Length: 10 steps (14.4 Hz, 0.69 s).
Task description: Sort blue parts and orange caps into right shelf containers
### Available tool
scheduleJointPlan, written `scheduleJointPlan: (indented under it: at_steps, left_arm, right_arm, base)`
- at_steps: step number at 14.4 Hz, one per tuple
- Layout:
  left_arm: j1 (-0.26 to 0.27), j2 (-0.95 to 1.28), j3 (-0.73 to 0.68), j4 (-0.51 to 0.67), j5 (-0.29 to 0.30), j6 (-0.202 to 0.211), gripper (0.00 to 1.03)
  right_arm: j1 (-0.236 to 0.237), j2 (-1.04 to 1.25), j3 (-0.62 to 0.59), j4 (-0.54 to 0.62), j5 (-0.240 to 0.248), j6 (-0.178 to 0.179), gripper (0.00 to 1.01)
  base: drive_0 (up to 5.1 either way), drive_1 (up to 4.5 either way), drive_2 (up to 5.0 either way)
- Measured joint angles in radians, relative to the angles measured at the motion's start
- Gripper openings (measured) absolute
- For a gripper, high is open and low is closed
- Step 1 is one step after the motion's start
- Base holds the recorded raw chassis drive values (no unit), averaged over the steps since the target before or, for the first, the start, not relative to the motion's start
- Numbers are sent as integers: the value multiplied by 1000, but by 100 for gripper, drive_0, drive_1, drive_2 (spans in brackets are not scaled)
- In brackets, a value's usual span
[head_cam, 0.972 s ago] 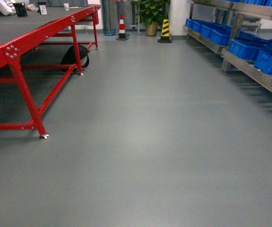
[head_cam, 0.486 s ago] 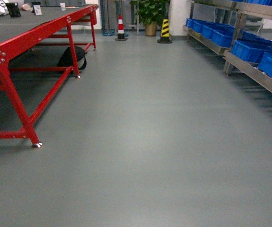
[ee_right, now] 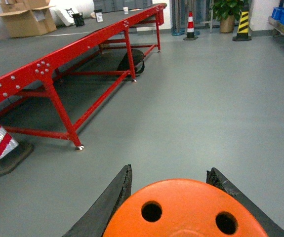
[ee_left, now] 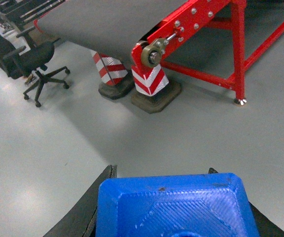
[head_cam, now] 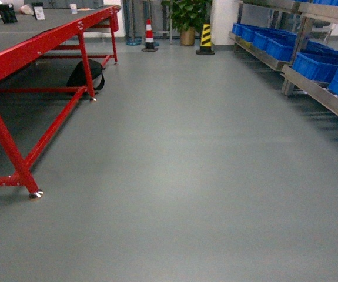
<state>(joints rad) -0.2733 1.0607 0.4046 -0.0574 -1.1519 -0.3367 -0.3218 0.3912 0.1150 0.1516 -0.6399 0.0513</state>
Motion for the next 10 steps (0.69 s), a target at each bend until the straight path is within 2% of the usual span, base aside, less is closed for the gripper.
scheduleJointPlan:
  at_steps: [10]
  left_arm:
    - [-2, 0, 0, 2, 0, 0, 44]
  right_arm:
    - [0, 0, 0, 0, 0, 0, 41]
  base:
    - [5, 409, -400]
